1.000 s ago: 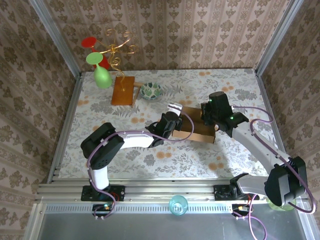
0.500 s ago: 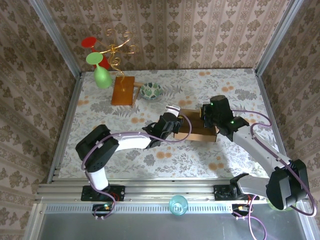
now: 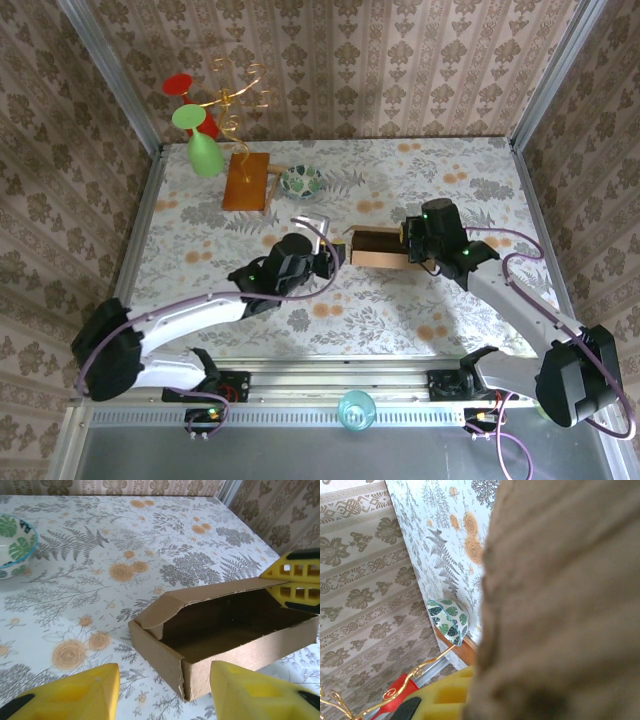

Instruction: Fold the paper box

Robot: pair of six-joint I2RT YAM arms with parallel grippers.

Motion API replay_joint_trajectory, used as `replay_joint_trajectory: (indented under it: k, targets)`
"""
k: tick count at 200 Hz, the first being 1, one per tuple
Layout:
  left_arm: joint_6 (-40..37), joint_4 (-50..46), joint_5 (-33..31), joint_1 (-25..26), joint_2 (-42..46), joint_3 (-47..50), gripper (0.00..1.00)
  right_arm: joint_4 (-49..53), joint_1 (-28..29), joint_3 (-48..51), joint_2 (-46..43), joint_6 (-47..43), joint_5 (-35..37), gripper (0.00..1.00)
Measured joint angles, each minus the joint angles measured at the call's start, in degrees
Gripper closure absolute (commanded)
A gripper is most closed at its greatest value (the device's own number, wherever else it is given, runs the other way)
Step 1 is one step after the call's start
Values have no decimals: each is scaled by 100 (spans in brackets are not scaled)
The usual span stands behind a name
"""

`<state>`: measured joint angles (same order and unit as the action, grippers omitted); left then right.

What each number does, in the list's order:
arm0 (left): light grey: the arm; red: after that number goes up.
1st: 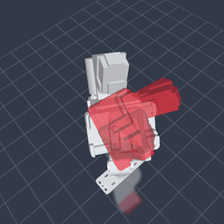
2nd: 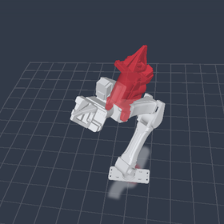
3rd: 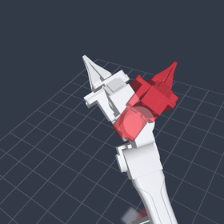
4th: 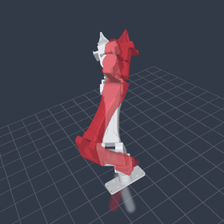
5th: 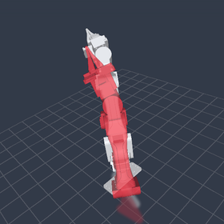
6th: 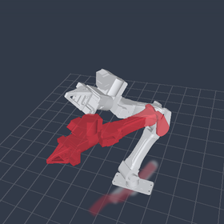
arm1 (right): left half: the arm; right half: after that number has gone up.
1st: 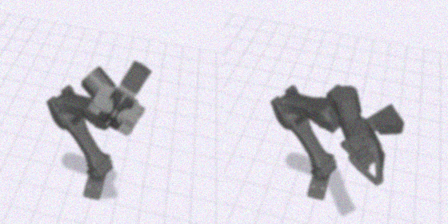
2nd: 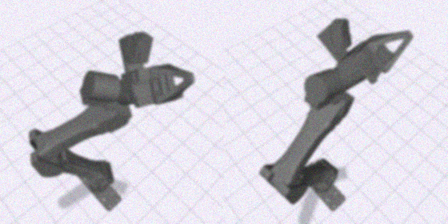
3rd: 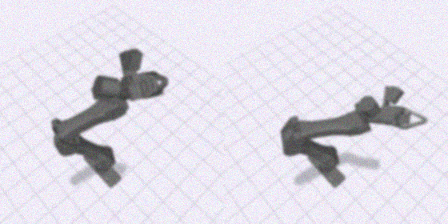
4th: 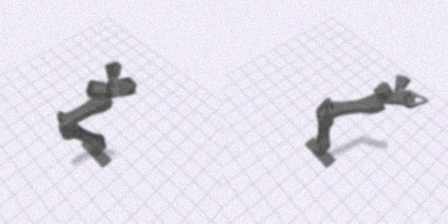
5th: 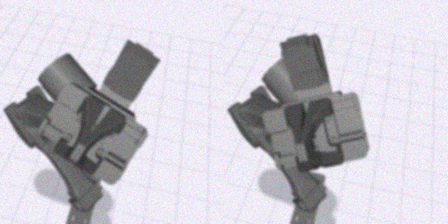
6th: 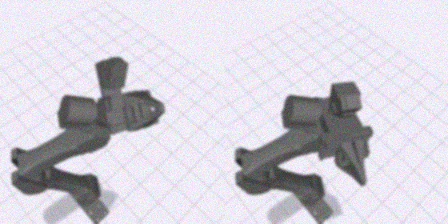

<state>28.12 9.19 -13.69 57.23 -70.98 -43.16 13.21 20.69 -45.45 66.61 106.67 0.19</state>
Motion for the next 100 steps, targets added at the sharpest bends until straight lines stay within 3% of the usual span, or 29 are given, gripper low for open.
replay_joint_trajectory:
  k: [21,48,74,100]
  targets:
    - [457,-356,151,-236,426,-2,49,-20,11,72,-74,-52,-31,100]
    - [1558,-804,636,-1019,426,-116,47,-37,20,166,-168,-149,-70,100]
    - [3294,-1040,1145,-1471,0,-201,45,-46,20,219,-219,-173,-92,100]
    - [5176,-999,1582,-1515,-748,-212,39,-48,20,225,-219,-195,-107,100]
